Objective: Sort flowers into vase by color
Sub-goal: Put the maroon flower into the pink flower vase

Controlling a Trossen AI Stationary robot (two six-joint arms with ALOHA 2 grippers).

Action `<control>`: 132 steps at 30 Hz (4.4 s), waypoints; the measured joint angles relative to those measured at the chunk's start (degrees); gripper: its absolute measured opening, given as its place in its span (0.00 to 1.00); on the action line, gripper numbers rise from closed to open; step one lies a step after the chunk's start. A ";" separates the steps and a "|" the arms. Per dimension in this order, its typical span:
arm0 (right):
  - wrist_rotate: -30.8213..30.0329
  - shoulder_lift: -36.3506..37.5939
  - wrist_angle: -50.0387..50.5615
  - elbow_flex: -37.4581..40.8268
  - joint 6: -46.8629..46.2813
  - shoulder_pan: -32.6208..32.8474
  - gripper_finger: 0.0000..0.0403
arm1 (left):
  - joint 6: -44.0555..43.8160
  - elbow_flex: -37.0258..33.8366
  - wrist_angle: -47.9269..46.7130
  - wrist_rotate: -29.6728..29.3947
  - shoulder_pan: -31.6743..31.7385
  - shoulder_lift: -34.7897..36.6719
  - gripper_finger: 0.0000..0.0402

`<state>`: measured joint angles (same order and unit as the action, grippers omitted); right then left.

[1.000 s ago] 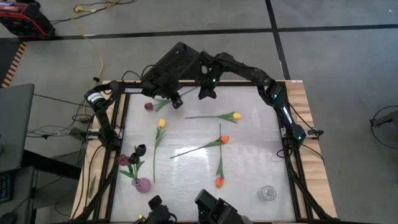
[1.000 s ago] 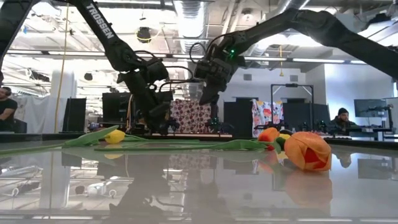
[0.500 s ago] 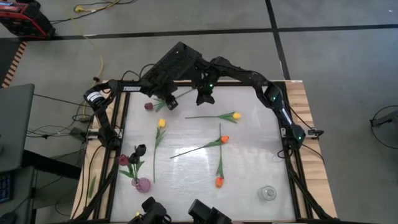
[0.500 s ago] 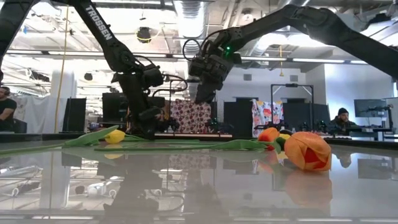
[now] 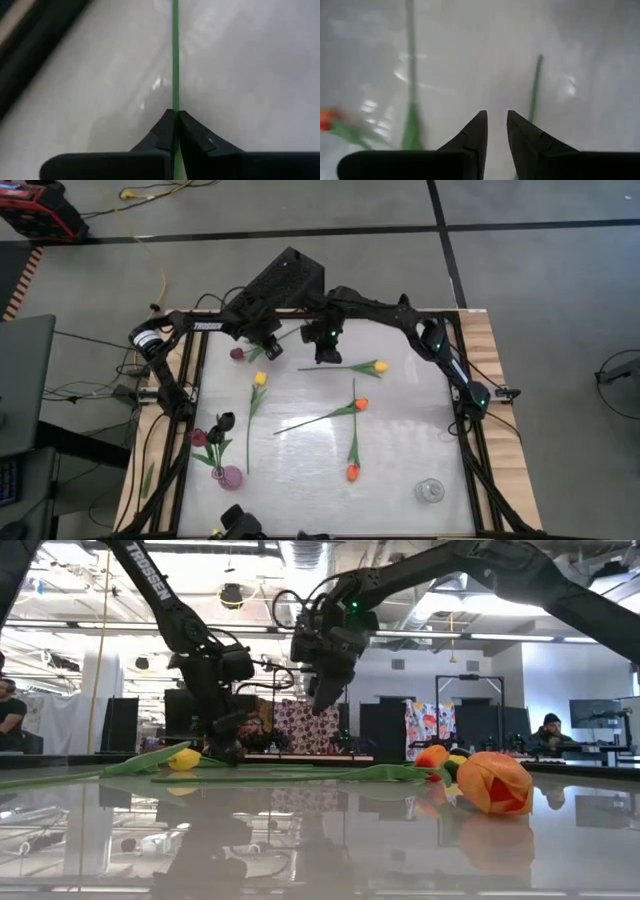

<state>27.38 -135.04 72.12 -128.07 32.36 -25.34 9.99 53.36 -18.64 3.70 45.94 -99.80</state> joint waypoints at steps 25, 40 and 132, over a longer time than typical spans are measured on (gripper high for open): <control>-15.55 0.00 -8.64 -0.85 4.59 5.48 0.20 | -12.55 -11.23 -1.76 9.89 -0.62 46.94 0.00; -41.04 0.09 -22.16 -2.54 25.02 13.77 0.28 | -15.42 -11.47 -3.79 12.47 -3.68 42.43 0.00; 48.54 2.18 -39.69 -6.78 6.21 3.54 0.05 | -3.53 -28.37 42.54 29.03 -13.99 57.06 0.32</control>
<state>75.92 -132.87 32.43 -134.85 38.57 -21.81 6.46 24.99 23.89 32.73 31.95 -42.74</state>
